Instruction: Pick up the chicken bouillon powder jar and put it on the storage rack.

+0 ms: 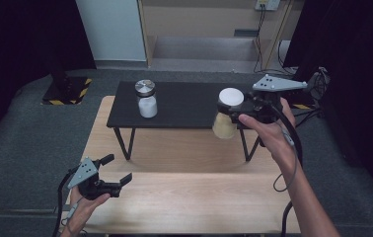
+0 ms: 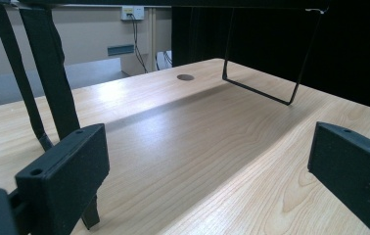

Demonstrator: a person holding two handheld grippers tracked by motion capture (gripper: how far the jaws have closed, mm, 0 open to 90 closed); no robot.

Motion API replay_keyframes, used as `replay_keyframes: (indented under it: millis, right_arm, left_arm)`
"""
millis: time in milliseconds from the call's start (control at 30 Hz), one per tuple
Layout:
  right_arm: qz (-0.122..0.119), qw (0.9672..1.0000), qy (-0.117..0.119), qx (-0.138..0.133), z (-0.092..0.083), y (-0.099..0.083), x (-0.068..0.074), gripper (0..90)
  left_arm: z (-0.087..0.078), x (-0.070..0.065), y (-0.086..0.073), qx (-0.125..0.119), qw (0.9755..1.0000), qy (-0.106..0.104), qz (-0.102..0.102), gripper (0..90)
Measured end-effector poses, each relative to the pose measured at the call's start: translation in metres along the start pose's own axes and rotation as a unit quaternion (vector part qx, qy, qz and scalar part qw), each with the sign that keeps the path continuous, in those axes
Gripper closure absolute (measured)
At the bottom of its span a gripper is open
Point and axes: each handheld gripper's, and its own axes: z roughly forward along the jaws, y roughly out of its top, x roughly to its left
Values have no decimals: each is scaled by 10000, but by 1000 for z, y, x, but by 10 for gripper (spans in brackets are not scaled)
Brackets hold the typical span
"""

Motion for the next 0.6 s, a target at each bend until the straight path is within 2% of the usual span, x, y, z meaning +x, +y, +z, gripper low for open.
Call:
replay_keyframes:
  millis: [300, 600]
  right_arm:
    - [87, 9995, -310, -56, 13, 4, -11, 330]
    - [241, 9984, -501, -60, 26, 4, -29, 329]
  left_arm:
    - [0, 0, 0, 19, 10000, 6, 1, 6]
    - [1, 1, 1, 57, 10000, 11, 36, 6]
